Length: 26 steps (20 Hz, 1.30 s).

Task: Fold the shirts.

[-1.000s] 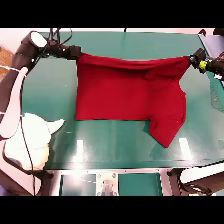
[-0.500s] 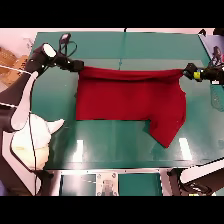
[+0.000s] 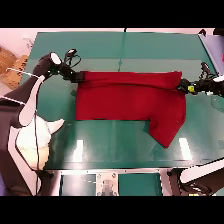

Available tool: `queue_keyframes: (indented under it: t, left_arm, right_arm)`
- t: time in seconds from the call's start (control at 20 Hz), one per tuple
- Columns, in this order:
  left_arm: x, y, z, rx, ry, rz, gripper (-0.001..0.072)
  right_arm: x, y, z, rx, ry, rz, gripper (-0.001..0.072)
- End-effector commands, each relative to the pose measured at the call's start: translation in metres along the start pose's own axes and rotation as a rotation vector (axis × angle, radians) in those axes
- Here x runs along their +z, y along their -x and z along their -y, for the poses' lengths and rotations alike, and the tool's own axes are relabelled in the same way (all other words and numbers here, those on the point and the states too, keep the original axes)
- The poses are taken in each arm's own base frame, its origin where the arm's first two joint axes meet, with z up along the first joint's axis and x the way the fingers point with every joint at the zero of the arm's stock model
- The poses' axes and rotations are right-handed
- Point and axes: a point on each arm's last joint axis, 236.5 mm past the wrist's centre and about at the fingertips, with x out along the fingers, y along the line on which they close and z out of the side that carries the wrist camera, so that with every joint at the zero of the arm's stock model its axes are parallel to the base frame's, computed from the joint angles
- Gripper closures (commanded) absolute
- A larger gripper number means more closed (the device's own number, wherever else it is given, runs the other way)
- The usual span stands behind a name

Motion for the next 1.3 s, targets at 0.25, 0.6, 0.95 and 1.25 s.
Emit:
queue_keyframes:
  t: [0.25,0.6,0.95,1.25]
  left_arm:
    - [-0.024,0.012,0.003,0.001,0.003,-0.13,0.0153]
    - [-0.063,0.088,0.0,0.117,0.038,-0.378,0.0689]
    - [-0.138,0.126,0.018,0.134,0.117,-0.376,0.069]
    - [-0.2,0.125,0.053,0.036,0.363,-0.096,0.0375]
  right_arm:
    - [0.008,0.016,0.004,-0.005,-0.014,-0.003,0.0404]
    - [-0.005,0.116,0.025,-0.021,-0.171,-0.027,0.0691]
    - [-0.099,0.191,0.076,-0.258,-0.292,-0.018,0.0695]
    - [-0.176,0.192,0.092,-0.293,-0.443,-0.016,0.0623]
